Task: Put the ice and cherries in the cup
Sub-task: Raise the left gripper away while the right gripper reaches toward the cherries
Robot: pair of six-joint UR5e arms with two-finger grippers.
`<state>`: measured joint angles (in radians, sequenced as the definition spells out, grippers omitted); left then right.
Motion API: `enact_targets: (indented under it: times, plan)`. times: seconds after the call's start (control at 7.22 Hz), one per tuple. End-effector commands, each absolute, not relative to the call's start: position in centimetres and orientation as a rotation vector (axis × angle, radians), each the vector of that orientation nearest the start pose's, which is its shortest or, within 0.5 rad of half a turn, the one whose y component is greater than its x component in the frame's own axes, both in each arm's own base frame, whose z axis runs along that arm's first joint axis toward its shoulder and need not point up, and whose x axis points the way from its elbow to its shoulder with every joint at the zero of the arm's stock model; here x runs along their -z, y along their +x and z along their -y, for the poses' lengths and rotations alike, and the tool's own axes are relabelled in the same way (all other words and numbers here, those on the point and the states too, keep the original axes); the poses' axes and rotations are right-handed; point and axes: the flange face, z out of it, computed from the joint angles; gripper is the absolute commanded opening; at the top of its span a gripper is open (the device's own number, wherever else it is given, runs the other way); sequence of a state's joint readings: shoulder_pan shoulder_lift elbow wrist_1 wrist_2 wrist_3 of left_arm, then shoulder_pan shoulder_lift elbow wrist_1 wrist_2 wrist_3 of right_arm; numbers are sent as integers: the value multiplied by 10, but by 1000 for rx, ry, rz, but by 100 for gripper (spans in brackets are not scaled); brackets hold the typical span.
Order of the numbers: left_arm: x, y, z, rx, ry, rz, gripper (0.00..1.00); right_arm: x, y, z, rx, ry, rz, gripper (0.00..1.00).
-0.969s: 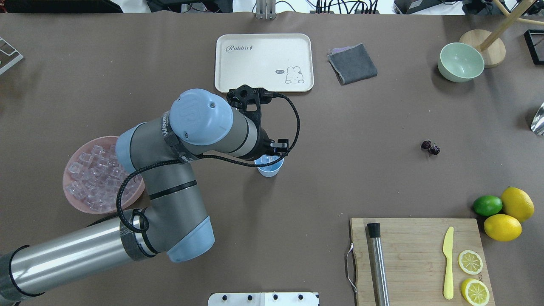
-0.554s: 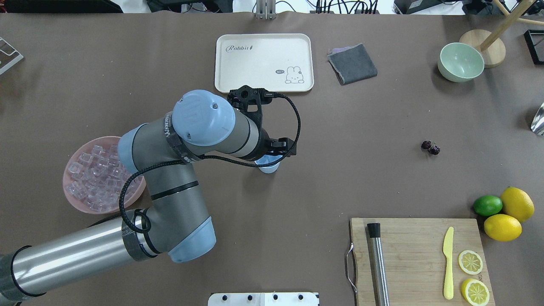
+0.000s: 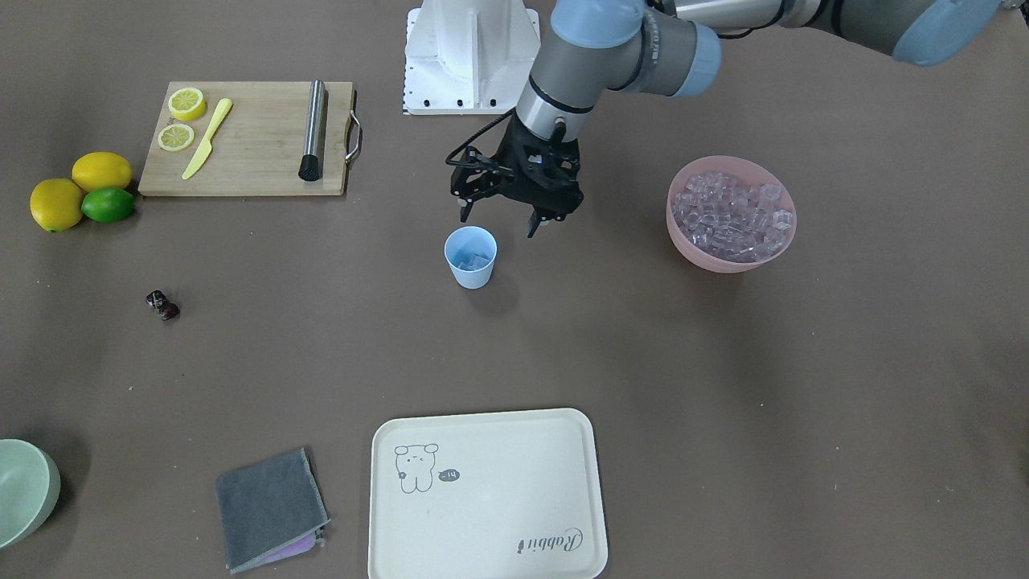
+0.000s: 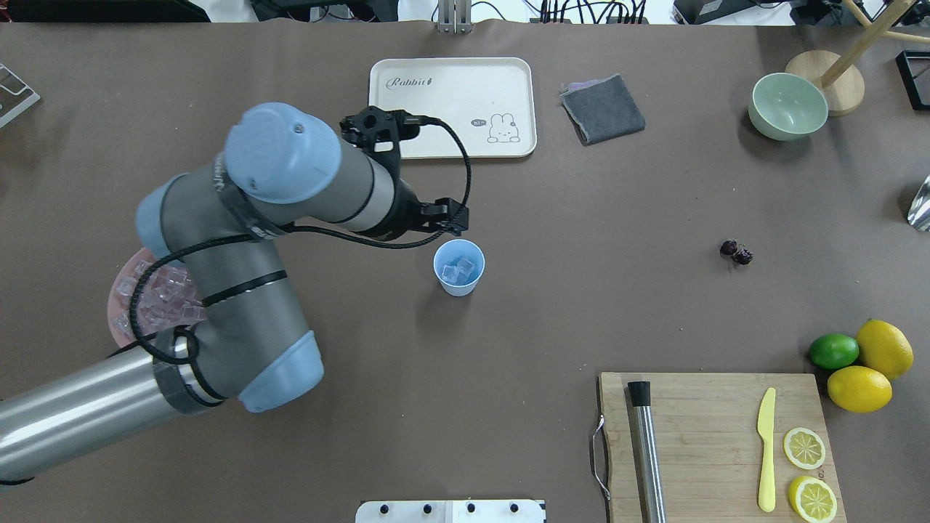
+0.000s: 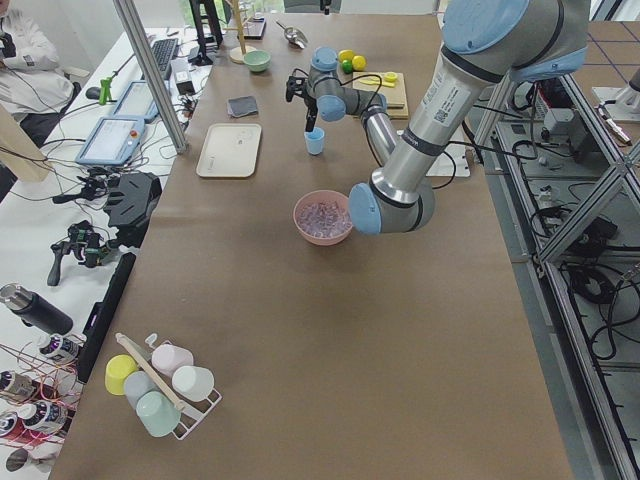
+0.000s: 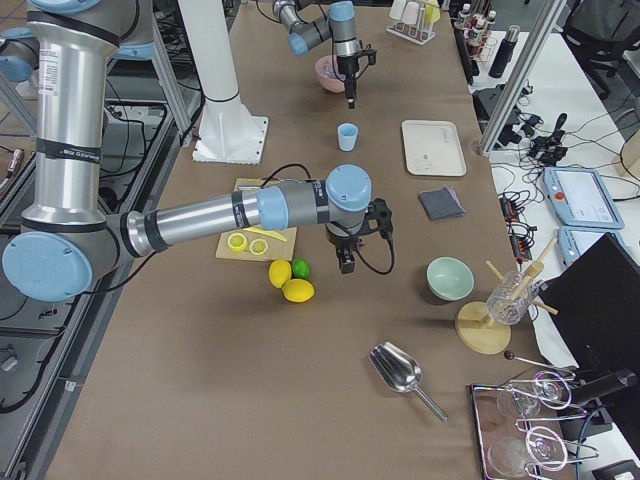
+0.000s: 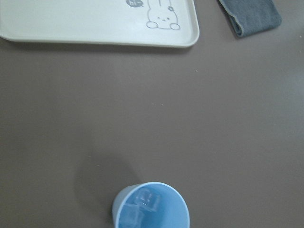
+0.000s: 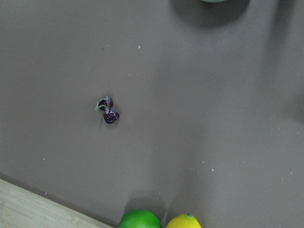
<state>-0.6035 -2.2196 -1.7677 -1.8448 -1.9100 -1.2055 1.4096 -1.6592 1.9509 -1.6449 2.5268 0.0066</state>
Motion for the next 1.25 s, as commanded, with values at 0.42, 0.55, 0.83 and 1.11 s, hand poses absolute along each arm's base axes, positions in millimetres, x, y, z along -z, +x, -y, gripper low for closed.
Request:
enact_targets:
  times: [0.42, 0.55, 0.83, 1.11]
  plan:
    - [-258, 287, 456, -48, 272, -1080, 97, -456, -194, 501, 390, 86, 762, 94]
    - [-267, 268, 450, -62, 278, -1076, 97, -447, -229, 499, 450, 91, 744, 93]
    - [-284, 267, 449, -56, 258, -1053, 97, -475, -261, 507, 493, 151, 717, 87]
    - [-289, 264, 447, -67, 262, -1046, 97, -516, -270, 510, 446, 186, 750, 75]
